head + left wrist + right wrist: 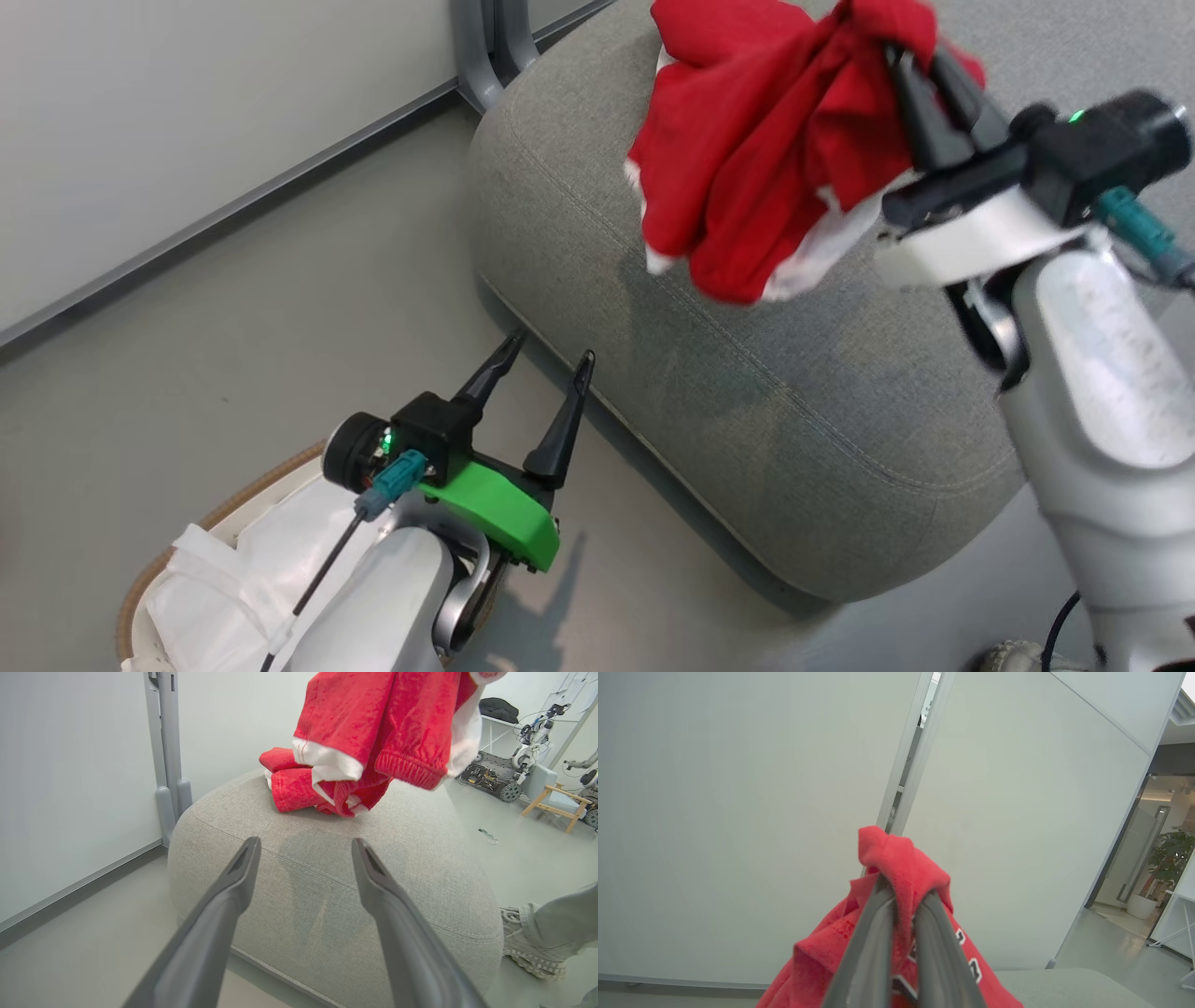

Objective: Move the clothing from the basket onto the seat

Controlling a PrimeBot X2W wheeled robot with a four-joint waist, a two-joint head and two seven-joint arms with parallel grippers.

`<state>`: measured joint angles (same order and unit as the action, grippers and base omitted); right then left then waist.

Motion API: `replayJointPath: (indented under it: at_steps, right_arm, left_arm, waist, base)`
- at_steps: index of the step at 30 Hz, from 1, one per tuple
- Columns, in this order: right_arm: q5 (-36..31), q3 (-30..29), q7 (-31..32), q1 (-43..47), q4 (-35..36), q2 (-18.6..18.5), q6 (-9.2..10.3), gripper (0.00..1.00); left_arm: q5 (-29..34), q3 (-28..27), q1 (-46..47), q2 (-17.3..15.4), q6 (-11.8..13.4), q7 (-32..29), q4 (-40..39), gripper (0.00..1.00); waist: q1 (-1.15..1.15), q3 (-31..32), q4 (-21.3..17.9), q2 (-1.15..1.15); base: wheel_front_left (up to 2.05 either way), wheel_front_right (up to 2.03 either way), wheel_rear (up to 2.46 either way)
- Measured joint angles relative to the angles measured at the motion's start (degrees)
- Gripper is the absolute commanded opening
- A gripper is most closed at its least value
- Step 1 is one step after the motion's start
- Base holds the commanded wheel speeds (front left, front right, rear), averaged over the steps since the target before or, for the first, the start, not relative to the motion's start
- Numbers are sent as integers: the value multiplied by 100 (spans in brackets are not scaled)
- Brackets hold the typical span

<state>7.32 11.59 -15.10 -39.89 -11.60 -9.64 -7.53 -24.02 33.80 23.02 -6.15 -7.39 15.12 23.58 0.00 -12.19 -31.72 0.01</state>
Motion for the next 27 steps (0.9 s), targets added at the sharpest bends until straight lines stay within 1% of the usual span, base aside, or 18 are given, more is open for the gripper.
replayJointPath:
  at_steps: [3, 6, 8, 9, 14, 16, 22, 27]
  right_arm:
    - [-71, -143, -1, -813, -121, -248, 0, 0]
    - [-235, -430, -4, -1483, -335, -547, 0, 0]
    - [-290, -684, -4, -1817, -534, -697, 0, 0]
    - [-293, -865, -4, -1935, -623, -709, 0, 0]
    - [-650, -1394, -5, -2455, -1294, -1042, 0, 0]
    - [-746, -1584, -4, -2562, -1556, -1103, 0, 0]
    - [-1077, -2198, -4, -2476, -2214, -1076, 0, 0]
    - [-1358, -2807, -4, -2140, -2605, -847, 0, 0]
  left_arm:
    - [92, -185, -14, -71, 0, 0, -174, 100]
    - [194, -119, -32, -136, 0, 0, -282, 100]
    - [186, -36, -18, -156, 0, 0, -369, 100]
    - [186, 2, 10, -178, 0, 0, -391, 100]
    - [137, 100, 214, -305, 0, 0, -501, 100]
    - [126, 180, 341, -365, 0, 1, -621, 100]
    - [85, 343, 714, -556, 0, 0, -802, 100]
    - [82, 392, 972, -647, 0, 0, -843, 100]
  waist:
    - [0, -171, 12, 0]
    - [0, -362, 48, 0]
    - [0, -489, 101, 0]
    - [0, -555, 140, 0]
    - [0, -870, 362, 0]
    - [0, -1027, 463, 0]
    - [1, -1490, 769, 0]
    - [1, -1897, 1043, 0]
  base:
    - [0, 0, 0]
    - [0, 0, 0]
    - [0, 0, 0]
    - [0, 0, 0]
    - [0, 0, 0]
    - [0, 0, 0]
    - [0, 0, 0]
    - [0, 0, 0]
